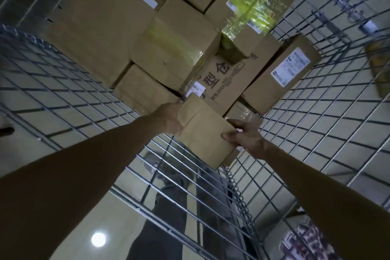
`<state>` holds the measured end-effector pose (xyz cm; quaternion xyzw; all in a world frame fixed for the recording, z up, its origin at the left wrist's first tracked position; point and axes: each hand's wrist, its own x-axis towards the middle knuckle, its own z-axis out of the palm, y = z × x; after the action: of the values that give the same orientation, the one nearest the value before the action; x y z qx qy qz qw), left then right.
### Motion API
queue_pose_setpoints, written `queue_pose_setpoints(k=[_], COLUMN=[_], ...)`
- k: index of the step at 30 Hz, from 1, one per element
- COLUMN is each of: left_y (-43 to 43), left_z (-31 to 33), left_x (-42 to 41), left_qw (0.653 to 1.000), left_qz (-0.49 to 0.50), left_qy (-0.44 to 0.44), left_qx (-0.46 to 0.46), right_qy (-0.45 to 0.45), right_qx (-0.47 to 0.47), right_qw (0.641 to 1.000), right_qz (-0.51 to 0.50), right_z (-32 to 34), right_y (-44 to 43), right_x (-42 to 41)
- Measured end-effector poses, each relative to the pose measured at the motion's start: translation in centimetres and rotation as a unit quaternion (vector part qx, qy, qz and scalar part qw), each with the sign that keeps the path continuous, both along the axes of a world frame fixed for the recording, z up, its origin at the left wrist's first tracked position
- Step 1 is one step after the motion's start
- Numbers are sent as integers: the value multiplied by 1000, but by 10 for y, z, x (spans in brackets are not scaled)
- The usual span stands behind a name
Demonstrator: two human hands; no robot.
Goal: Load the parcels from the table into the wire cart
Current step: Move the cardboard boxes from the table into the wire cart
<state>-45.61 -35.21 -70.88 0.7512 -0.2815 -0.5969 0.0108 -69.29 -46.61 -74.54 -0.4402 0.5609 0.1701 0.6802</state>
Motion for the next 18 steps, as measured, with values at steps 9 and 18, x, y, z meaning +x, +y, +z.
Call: queue_pose_setpoints(k=[9, 18], left_y=[3, 4], left_z=[-21, -35], left_x=[9, 36], left_qw=[997, 976], left_qz=[-40, -51], left_qy=[-9, -209], left_qx=[67, 10], right_qy=[48, 20], right_qx=[-124, -189], right_qw=[972, 948], right_qz=[193, 255], right_z=[-40, -32], right_y=[18, 27], right_x=[27, 34])
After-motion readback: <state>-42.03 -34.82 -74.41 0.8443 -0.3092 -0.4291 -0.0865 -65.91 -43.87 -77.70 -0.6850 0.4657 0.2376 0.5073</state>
